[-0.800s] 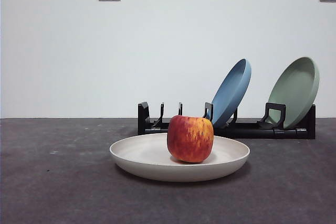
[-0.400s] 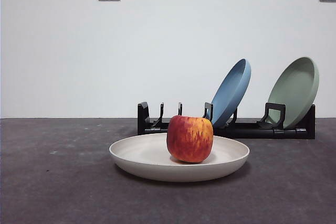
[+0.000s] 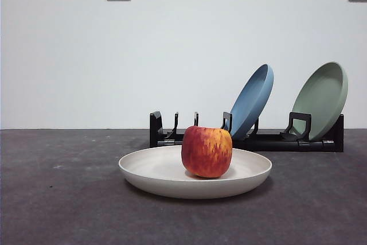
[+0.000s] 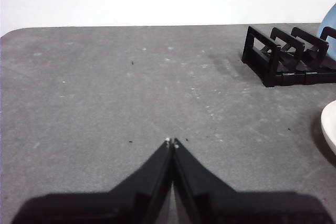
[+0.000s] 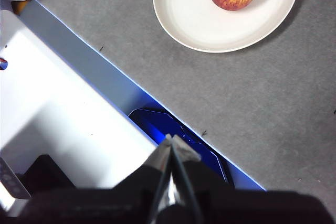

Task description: Take the yellow plate from the plate rack,put the plate on the table,take the apple from the table,put the apple in the plate

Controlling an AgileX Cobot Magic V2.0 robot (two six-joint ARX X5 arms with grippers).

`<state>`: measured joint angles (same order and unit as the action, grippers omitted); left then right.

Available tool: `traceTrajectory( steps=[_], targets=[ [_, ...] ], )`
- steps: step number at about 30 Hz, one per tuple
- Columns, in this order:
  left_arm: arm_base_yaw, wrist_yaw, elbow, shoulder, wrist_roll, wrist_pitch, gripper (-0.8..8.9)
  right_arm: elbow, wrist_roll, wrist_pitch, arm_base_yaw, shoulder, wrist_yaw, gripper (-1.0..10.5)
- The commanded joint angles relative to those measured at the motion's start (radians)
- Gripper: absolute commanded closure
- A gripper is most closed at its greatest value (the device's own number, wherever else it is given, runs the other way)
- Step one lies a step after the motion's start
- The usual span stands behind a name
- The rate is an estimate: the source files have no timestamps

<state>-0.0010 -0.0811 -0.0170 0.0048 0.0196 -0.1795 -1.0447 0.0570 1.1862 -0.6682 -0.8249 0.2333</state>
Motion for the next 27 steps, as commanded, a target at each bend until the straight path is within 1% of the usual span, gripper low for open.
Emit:
traceTrajectory(
  steps=[1, 16, 17, 19, 22, 25, 27],
  targets=[
    [0.003, 0.001, 0.014, -0.003, 0.007, 0.001, 8.17, 0.008, 0.009, -0.002, -0.002, 0.002, 0.0, 9.5],
    [0.003, 0.001, 0.014, -0.003, 0.006, 0.001, 8.17, 0.008, 0.001, -0.002, 0.004, 0.004, -0.003, 9.5],
    [0.003, 0.001, 0.014, -0.003, 0.006, 0.001, 8.17, 0.008, -0.039, -0.003, 0.021, 0.016, -0.016, 9.5],
    [0.003, 0.001, 0.014, -0.003, 0.006, 0.001, 8.17, 0.008, -0.082, -0.022, 0.066, 0.042, -0.024, 9.5],
    [0.003, 0.001, 0.014, -0.003, 0.006, 0.002, 8.17, 0.011, -0.092, -0.138, 0.177, 0.096, -0.011, 9.5],
    [0.003, 0.001, 0.014, -0.003, 0.006, 0.002, 8.17, 0.04, -0.102, -0.28, 0.333, 0.169, 0.072, 9.5],
    [0.003, 0.001, 0.014, -0.003, 0.006, 0.002, 8.17, 0.094, -0.109, -0.395, 0.436, 0.231, 0.108, 9.5]
  ],
)
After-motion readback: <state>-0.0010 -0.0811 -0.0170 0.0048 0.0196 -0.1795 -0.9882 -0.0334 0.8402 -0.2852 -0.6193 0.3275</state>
